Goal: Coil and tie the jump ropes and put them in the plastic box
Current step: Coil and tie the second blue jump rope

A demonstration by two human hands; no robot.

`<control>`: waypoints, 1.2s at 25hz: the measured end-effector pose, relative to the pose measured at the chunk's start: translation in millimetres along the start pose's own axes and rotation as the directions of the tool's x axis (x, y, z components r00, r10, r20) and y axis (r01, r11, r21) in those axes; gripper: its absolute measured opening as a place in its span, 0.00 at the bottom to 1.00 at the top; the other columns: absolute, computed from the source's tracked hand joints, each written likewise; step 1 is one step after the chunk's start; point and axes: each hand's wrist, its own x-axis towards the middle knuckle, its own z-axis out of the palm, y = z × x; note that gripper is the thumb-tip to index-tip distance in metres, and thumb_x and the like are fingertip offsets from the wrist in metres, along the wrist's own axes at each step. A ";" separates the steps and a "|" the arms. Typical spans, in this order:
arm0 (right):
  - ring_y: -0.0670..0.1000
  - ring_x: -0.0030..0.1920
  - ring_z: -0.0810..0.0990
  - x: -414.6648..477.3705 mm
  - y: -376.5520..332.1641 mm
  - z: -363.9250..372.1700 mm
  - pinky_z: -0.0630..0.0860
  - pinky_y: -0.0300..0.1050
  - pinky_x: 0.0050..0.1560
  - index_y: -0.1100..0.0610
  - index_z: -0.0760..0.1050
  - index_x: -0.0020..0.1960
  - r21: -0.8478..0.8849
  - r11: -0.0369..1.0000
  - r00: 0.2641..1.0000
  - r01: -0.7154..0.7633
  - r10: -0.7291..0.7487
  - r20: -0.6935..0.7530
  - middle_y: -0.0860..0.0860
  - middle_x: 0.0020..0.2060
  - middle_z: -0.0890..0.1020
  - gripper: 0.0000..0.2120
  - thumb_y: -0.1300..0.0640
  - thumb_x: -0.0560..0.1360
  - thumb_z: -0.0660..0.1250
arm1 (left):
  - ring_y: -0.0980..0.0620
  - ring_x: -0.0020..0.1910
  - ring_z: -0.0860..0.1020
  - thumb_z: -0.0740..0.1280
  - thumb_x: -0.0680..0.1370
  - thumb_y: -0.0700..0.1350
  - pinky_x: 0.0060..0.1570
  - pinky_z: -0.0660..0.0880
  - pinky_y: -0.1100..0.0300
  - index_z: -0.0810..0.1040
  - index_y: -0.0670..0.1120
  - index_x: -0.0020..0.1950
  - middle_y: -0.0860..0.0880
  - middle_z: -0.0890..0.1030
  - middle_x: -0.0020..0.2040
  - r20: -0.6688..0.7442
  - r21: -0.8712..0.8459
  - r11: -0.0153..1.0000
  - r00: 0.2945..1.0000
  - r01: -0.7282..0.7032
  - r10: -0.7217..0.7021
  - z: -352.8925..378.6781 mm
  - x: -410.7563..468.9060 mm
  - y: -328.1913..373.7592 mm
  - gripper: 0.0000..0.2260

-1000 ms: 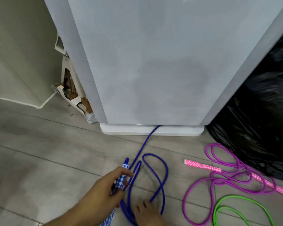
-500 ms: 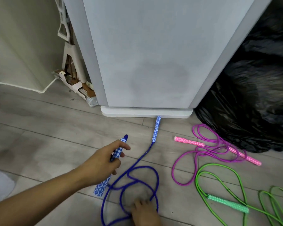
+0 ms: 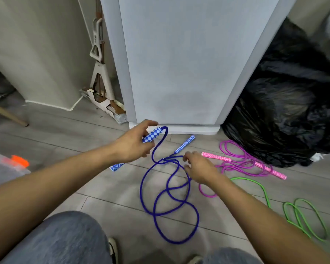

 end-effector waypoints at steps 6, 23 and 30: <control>0.45 0.58 0.78 -39.8 -72.5 -132.9 0.74 0.39 0.56 0.46 0.73 0.65 0.591 0.786 0.983 0.179 -0.122 -0.136 0.46 0.60 0.78 0.21 0.56 0.74 0.72 | 0.46 0.32 0.72 0.64 0.80 0.49 0.38 0.77 0.50 0.75 0.41 0.43 0.44 0.73 0.35 -0.109 -0.258 0.960 0.991 -0.106 0.080 -16.9 -46.0 82.1 0.12; 0.48 0.26 0.58 -113.0 -137.0 -184.2 0.56 0.41 0.28 0.57 0.72 0.41 0.891 0.412 0.941 0.193 0.178 -0.286 0.47 0.25 0.63 0.12 0.58 0.80 0.55 | 0.49 0.30 0.72 0.54 0.83 0.42 0.38 0.74 0.53 0.80 0.40 0.46 0.46 0.72 0.32 -0.245 -0.433 0.901 0.963 -0.009 -0.109 -33.5 -84.2 72.1 0.17; 0.44 0.27 0.64 -98.5 -143.1 -174.7 0.64 0.39 0.30 0.51 0.81 0.52 0.707 0.626 0.837 0.329 0.155 -0.525 0.43 0.26 0.68 0.14 0.53 0.84 0.56 | 0.48 0.38 0.82 0.56 0.84 0.40 0.48 0.82 0.54 0.81 0.43 0.55 0.45 0.82 0.40 -0.207 -0.496 0.857 0.978 -0.137 0.036 -33.7 -78.8 83.7 0.13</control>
